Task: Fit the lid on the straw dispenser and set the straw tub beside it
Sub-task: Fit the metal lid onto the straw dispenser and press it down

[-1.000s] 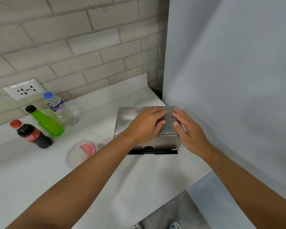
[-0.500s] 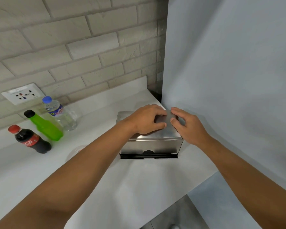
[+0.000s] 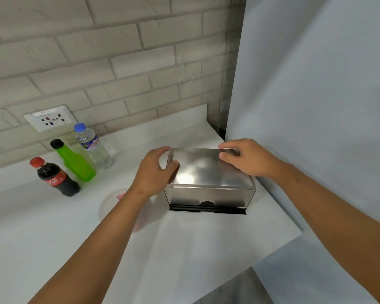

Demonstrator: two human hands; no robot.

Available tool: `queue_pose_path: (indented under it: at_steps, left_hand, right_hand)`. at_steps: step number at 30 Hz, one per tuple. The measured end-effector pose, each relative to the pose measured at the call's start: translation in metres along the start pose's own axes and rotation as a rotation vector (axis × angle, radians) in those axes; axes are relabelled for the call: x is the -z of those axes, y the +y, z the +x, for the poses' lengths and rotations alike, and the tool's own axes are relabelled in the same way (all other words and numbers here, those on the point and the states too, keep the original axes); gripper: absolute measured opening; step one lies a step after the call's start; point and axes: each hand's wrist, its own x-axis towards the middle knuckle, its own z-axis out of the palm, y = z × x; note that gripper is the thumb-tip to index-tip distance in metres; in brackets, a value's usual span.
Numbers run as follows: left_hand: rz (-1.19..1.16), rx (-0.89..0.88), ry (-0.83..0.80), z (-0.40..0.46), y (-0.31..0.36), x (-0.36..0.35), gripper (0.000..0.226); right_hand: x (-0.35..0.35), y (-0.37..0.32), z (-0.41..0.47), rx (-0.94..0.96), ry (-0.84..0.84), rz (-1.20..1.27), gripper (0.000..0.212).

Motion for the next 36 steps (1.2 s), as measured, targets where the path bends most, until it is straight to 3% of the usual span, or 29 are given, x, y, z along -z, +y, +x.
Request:
queue_pose_path:
  at_steps: [4, 8, 13, 18, 22, 25, 32, 36]
  left_hand:
    - [-0.457, 0.406, -0.044, -0.027, -0.021, 0.005, 0.059]
    - [-0.758, 0.507, -0.114, -0.038, -0.022, -0.003, 0.027]
    - [-0.729, 0.5, -0.152, -0.034, -0.024, -0.002, 0.018]
    - [-0.709, 0.466, -0.187, -0.026, -0.029, 0.005, 0.024]
    - [-0.706, 0.461, -0.206, -0.021, -0.032, 0.007, 0.014]
    - [-0.68, 0.45, -0.218, -0.022, -0.032, 0.005, 0.02]
    - [-0.574, 0.444, -0.275, -0.011, -0.037, 0.011, 0.024]
    - [-0.363, 0.293, -0.364, -0.004, -0.035, 0.016, 0.041]
  right_hand:
    - [-0.014, -0.043, 0.041, 0.096, -0.189, -0.032, 0.047]
    - [-0.033, -0.077, 0.08, 0.109, -0.312, -0.094, 0.068]
    - [-0.053, -0.089, 0.111, 0.034, -0.387, -0.149, 0.06]
    - [-0.056, -0.093, 0.123, 0.037, -0.44, -0.152, 0.052]
    - [-0.058, -0.094, 0.13, 0.019, -0.438, -0.137, 0.051]
    - [-0.062, -0.088, 0.128, 0.026, -0.438, -0.111, 0.05]
    - [-0.065, -0.095, 0.119, 0.008, -0.409, -0.126, 0.052]
    - [-0.072, -0.089, 0.087, 0.118, -0.249, -0.178, 0.052]
